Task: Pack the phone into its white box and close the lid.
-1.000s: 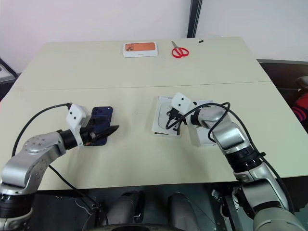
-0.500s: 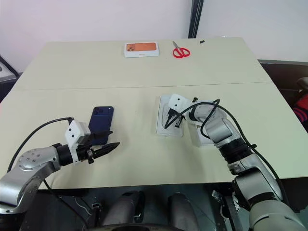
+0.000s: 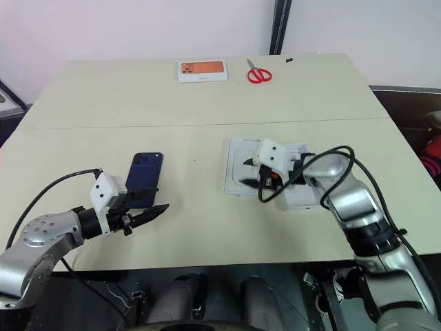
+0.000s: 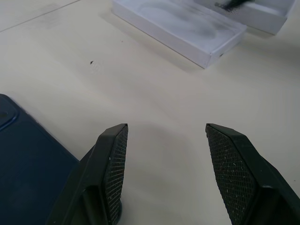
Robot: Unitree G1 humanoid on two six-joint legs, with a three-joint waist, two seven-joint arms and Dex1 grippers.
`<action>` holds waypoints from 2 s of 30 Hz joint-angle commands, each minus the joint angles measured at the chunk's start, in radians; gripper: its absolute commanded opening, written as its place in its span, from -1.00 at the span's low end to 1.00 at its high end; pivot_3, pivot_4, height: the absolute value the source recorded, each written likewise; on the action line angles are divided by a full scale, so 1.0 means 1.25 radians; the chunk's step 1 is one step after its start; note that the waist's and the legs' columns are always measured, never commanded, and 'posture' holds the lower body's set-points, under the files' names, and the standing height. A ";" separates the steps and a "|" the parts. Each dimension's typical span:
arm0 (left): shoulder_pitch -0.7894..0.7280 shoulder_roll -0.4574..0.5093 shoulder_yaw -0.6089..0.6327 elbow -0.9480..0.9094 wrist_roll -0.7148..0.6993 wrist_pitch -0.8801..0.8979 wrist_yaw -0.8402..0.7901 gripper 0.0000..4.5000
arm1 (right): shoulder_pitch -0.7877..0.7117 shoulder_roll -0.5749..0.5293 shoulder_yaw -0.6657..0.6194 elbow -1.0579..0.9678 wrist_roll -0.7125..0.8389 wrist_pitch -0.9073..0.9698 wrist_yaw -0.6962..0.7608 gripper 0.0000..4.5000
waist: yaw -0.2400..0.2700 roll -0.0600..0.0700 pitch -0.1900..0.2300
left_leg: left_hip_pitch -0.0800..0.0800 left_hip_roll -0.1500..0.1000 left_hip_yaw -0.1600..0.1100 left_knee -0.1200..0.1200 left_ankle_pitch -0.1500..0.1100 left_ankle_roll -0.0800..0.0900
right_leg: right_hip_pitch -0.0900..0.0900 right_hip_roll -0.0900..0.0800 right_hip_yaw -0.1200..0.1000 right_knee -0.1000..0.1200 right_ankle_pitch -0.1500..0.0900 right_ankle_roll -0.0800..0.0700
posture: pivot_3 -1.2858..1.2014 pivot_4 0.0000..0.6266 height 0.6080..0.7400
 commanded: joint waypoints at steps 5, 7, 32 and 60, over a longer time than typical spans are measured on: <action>0.000 0.020 -0.029 -0.033 0.014 -0.044 -0.020 0.24 | 0.057 -0.012 0.057 -0.036 -0.062 -0.016 -0.033 0.50 | 0.000 0.000 0.000 | 0.000 0.000 0.000 0.000 0.000 0.000 | 0.000 0.000 0.000 0.000 0.000 0.000 | 0.03 -0.52 1.00; -0.001 0.021 -0.031 -0.032 0.015 -0.045 -0.021 0.24 | 0.061 -0.008 0.069 -0.026 -0.079 -0.029 -0.042 0.50 | 0.000 0.000 0.000 | 0.000 0.000 0.000 0.000 0.000 0.000 | 0.000 0.000 0.000 0.000 0.000 0.000 | 0.03 -0.52 1.00; 0.067 0.023 0.062 -0.031 0.008 -0.037 0.004 0.24 | 0.028 0.080 0.156 -0.092 -0.092 -0.045 -0.015 -0.98 | 0.000 0.000 0.000 | 0.000 0.000 0.000 0.001 0.000 0.000 | 0.000 0.000 0.000 0.000 0.000 0.000 | 0.03 -0.52 1.00; -0.351 -0.074 0.284 0.320 -0.204 0.616 0.434 1.00 | -0.319 0.467 0.315 0.310 -0.251 -0.006 -0.298 -0.98 | -0.007 -0.001 -0.001 | 0.000 0.000 0.000 0.001 0.003 -0.006 | -0.005 0.001 -0.001 0.003 0.000 0.000 | 0.03 -0.52 1.00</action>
